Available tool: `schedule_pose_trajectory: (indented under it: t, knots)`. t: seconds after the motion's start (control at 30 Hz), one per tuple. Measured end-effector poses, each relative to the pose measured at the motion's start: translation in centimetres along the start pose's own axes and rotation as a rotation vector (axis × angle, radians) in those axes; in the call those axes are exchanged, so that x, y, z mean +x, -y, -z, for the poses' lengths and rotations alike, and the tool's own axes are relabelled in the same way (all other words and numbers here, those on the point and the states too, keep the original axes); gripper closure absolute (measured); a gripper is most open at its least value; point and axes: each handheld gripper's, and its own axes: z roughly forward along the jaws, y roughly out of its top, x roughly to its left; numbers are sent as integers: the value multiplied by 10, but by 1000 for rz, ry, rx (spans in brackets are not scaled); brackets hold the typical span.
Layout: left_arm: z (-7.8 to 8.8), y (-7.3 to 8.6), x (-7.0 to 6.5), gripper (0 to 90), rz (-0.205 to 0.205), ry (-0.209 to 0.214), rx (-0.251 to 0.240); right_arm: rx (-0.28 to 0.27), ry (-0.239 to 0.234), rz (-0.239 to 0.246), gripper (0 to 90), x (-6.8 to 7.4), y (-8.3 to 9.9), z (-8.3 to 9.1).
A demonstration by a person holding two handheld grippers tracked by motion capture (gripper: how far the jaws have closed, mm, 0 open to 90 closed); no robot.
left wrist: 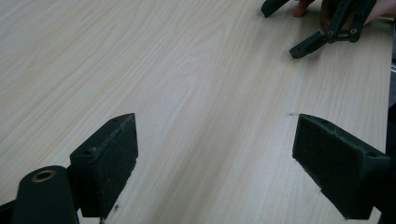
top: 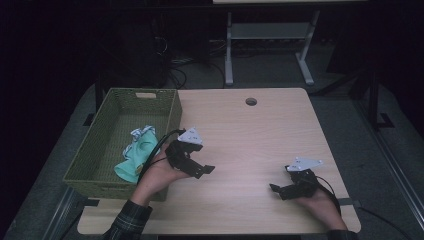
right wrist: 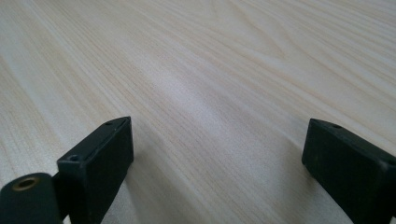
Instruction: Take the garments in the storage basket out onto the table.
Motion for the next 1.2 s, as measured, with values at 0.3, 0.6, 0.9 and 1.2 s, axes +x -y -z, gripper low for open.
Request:
schedule_pose_trajectory:
  t: [0.3, 0.6, 0.9, 1.2]
  knots:
    - [9, 2, 5, 137, 6, -13, -5, 0, 0, 0, 86, 0, 0, 0]
    - [17, 4, 9, 137, 17, -33, -15, -2, 0, 4, 87, 0, 0, 0]
    - [26, 10, 15, 137, 43, -53, -28, -2, 0, 4, 87, 0, 0, 0]
    - [33, 15, 21, 139, 59, -70, -29, -2, 0, 4, 87, 0, 0, 0]
